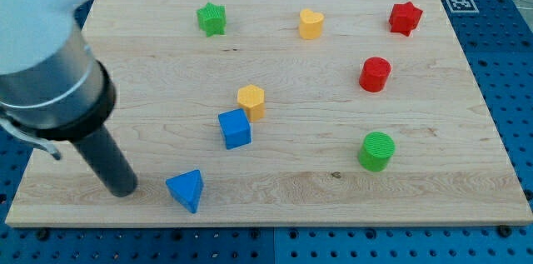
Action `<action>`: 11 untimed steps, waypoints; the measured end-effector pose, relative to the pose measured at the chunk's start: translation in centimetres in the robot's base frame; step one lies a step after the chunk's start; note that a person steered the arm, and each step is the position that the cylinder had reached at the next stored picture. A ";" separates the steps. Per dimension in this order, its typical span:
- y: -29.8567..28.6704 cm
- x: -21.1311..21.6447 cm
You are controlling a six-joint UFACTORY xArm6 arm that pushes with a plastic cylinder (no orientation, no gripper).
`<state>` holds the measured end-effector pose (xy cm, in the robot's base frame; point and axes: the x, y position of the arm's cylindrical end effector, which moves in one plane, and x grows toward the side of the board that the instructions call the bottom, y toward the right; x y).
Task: Push blue triangle diagonally below blue cube
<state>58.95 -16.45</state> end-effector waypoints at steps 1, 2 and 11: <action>0.4 2.9; 0.6 2.9; 3.0 2.9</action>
